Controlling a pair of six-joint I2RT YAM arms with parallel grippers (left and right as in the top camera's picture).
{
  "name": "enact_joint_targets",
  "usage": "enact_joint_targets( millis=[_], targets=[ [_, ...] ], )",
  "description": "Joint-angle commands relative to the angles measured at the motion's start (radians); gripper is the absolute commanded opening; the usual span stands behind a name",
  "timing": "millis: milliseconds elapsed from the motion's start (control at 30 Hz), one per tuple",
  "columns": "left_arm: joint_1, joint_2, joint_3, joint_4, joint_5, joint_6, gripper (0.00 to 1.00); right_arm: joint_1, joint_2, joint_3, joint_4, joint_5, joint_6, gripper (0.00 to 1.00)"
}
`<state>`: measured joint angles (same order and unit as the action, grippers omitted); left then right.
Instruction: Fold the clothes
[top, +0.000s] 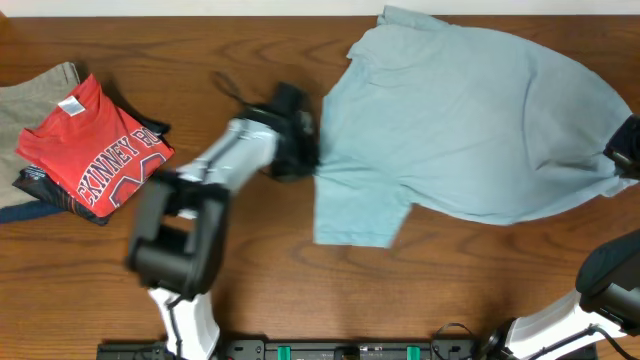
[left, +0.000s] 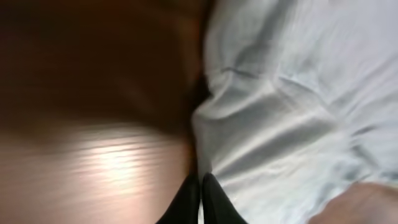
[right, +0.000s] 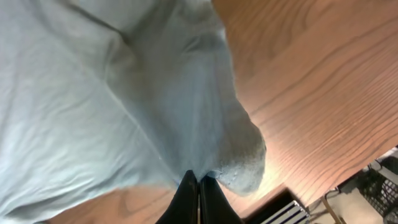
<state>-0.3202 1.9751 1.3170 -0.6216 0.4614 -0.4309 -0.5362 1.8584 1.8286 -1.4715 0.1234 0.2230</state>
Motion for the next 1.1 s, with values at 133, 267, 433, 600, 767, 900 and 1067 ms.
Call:
enact_joint_targets(
  millis=[133, 267, 433, 600, 767, 900, 1067],
  targets=[
    [0.186, -0.128, 0.000, -0.236, -0.044, 0.191, 0.06, -0.013, 0.000, -0.122, -0.003, -0.001, 0.018, 0.01],
    [0.250, -0.130, -0.007, -0.368, -0.050, 0.219, 0.06, -0.014, 0.000, -0.215, 0.021, 0.000, 0.028, 0.01],
    [0.245, -0.130, -0.020, -0.364, -0.003, 0.283, 0.06, -0.014, 0.000, -0.297, 0.060, -0.001, 0.035, 0.01],
    [0.189, -0.129, -0.021, -0.277, 0.025, 0.303, 0.66, -0.012, -0.001, -0.306, 0.060, -0.009, 0.034, 0.01],
    [0.092, -0.108, -0.024, -0.172, 0.016, 0.361, 0.83, -0.007, -0.001, -0.306, 0.058, -0.009, 0.034, 0.01],
    [0.016, -0.081, -0.024, -0.106, -0.056, 0.360, 0.85, -0.007, -0.001, -0.306, 0.059, -0.009, 0.034, 0.01],
    [-0.069, -0.027, -0.024, -0.022, -0.059, 0.357, 0.86, -0.007, -0.001, -0.306, 0.059, -0.008, 0.034, 0.01]
  ],
)
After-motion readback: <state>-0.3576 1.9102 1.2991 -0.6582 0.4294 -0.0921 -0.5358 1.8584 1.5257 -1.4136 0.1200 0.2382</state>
